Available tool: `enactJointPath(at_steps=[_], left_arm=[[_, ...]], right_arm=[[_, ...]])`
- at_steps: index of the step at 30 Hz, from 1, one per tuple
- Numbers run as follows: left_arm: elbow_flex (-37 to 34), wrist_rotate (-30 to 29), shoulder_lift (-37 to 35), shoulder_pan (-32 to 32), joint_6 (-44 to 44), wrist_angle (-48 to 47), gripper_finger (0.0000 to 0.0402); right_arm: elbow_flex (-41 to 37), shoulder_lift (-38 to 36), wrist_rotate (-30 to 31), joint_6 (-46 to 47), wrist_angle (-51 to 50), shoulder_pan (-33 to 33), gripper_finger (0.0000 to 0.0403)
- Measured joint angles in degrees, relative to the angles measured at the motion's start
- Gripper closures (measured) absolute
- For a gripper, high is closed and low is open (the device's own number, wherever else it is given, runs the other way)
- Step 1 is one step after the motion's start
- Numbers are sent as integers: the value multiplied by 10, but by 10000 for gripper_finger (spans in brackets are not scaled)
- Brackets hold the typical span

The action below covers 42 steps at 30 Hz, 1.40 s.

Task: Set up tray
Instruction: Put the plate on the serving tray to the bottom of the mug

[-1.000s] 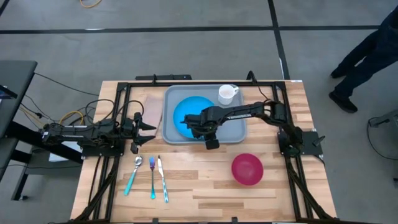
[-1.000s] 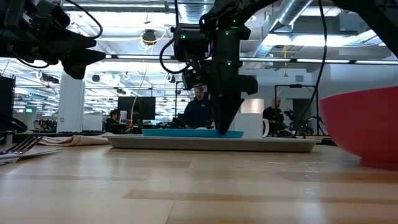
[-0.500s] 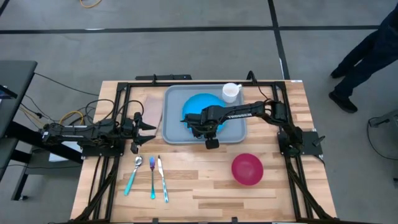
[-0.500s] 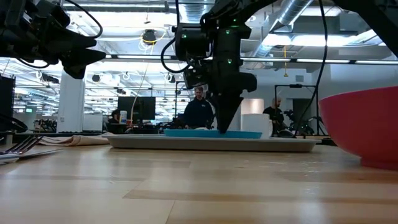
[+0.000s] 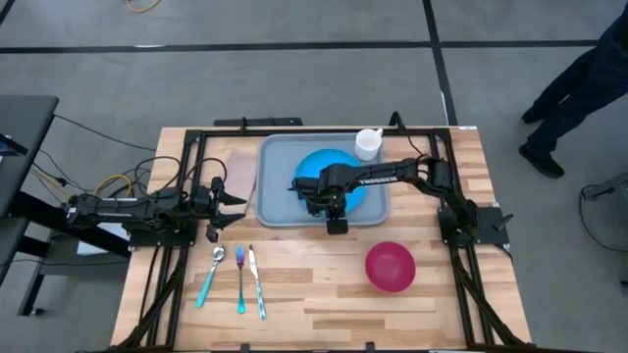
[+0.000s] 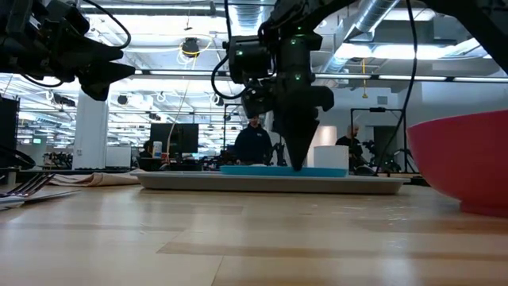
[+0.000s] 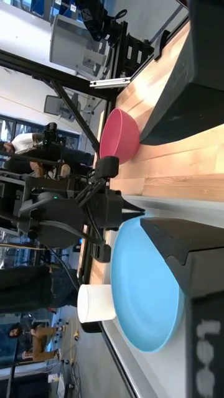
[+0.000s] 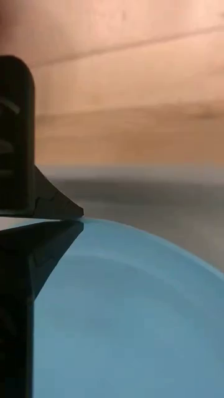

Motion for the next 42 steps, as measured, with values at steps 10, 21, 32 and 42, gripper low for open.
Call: enactJointPath(at_steps=[10, 21, 32, 42], left_arm=[[0, 0, 0, 0, 0, 0, 212], [0, 0, 0, 0, 0, 1, 212], [0, 0, 0, 0, 0, 14, 212], [0, 0, 0, 0, 0, 14, 212]], right_arm=[[-1, 0, -24, 17, -15, 1, 401], [-55, 0, -23, 40, -20, -8, 400], [-56, -28, 4, 46, -17, -11, 401], [-56, -31, 8, 51, -22, 1, 402]])
